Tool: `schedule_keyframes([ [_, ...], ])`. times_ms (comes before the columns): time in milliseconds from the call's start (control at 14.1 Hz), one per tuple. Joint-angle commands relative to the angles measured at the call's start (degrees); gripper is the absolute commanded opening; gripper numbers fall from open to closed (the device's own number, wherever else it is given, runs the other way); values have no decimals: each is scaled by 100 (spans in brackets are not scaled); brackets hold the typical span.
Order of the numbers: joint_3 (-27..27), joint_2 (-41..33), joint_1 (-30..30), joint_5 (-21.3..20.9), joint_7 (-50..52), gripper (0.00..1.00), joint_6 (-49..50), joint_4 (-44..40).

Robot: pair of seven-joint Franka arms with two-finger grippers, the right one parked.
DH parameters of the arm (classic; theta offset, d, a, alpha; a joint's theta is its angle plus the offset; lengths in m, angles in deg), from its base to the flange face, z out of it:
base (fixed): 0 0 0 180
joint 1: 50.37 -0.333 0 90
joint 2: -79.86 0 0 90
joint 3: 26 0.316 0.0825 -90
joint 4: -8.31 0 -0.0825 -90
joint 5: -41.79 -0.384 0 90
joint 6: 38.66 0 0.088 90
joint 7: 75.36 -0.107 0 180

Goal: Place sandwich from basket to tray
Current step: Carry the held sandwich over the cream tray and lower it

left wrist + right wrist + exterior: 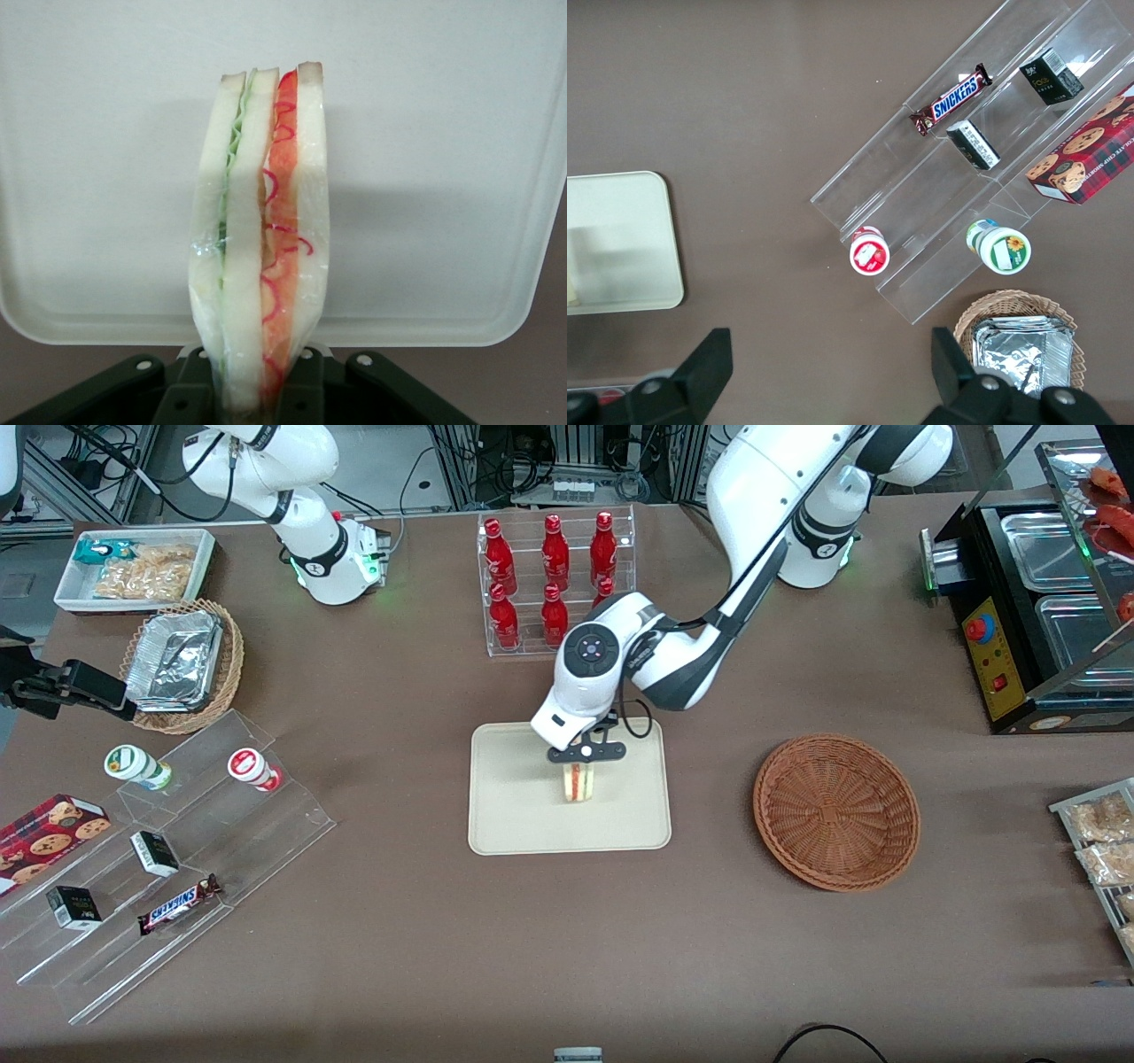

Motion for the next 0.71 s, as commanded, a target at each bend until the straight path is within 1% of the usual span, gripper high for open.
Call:
schedule_keyframes([
  [0,97,394,160,-118,171,22,80,-481],
  [212,105,615,239,-118,180,24,71,-674],
  [283,105,615,230,-118,180,30,71,-675],
  [354,114,615,230,-118,180,61,71,-675],
  [424,123,615,230,-118,215,96,71,-675],
  [495,132,615,204,-109,259,99,54,-675],
  [636,262,580,178,-100,548,100,1,-718],
])
